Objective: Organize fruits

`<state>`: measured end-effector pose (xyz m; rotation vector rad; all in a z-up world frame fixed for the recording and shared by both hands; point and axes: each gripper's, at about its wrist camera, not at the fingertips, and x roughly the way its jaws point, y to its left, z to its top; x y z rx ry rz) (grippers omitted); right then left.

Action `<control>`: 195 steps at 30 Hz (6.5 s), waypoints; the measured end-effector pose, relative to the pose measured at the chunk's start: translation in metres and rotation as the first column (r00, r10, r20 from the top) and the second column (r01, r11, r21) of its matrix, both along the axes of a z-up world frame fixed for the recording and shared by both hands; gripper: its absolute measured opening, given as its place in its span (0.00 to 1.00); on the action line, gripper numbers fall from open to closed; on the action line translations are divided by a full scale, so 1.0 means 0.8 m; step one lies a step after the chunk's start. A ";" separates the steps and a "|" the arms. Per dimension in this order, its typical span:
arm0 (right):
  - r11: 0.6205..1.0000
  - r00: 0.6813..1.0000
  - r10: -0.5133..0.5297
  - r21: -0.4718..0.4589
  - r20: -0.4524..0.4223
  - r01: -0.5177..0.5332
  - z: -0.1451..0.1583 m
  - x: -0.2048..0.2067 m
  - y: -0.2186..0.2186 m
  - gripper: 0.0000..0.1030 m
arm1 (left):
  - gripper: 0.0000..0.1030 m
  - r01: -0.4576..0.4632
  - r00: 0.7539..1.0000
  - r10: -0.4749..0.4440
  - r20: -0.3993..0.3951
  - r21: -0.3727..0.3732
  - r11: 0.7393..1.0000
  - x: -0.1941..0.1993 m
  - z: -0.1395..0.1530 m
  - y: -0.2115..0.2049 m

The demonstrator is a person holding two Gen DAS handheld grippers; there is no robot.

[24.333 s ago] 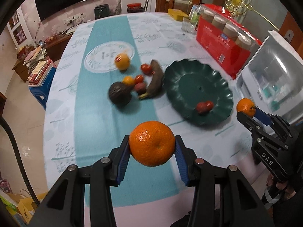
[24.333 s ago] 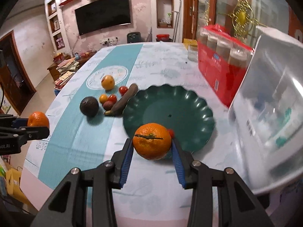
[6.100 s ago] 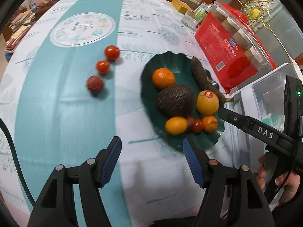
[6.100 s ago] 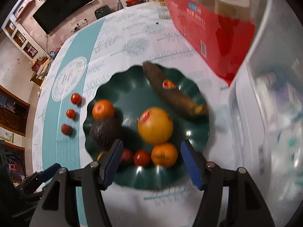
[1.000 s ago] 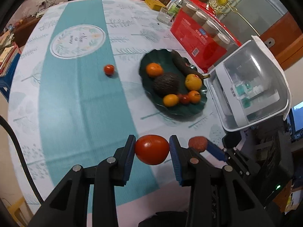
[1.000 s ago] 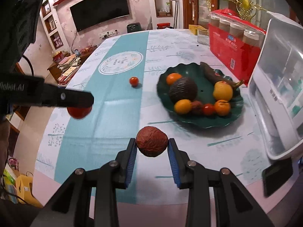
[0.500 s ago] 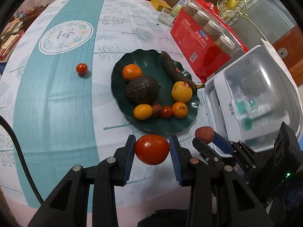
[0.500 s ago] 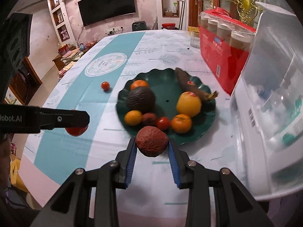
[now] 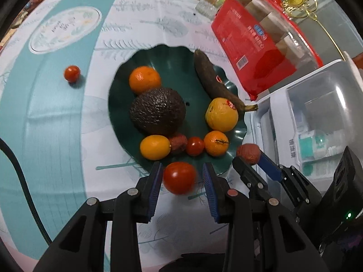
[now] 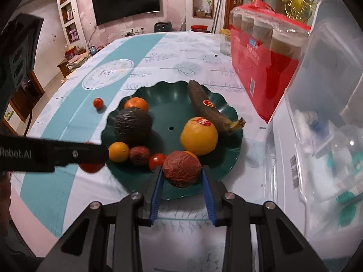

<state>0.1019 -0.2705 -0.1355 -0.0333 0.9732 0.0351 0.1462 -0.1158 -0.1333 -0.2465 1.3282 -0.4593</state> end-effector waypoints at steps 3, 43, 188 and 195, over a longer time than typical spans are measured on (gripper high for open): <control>1.000 0.999 -0.025 0.010 -0.019 0.026 -0.011 0.011 -0.008 0.33 | 0.34 0.019 1.000 -0.019 -0.010 -0.002 1.000 0.006 -0.012 -0.008; 0.975 0.978 -0.208 0.088 0.011 0.206 0.014 -0.042 0.028 0.62 | 0.41 -0.093 0.990 0.086 0.109 0.062 0.994 -0.049 0.041 0.132; 0.981 0.997 0.031 0.191 -0.073 -0.016 0.169 -0.172 0.164 0.93 | 0.89 -0.259 0.885 0.124 0.449 0.252 0.933 -0.220 0.216 0.188; 0.985 0.997 -0.026 0.171 -0.067 0.038 0.155 -0.188 0.147 1.00 | 0.91 -0.299 0.880 0.143 0.454 0.294 0.908 -0.236 0.201 0.166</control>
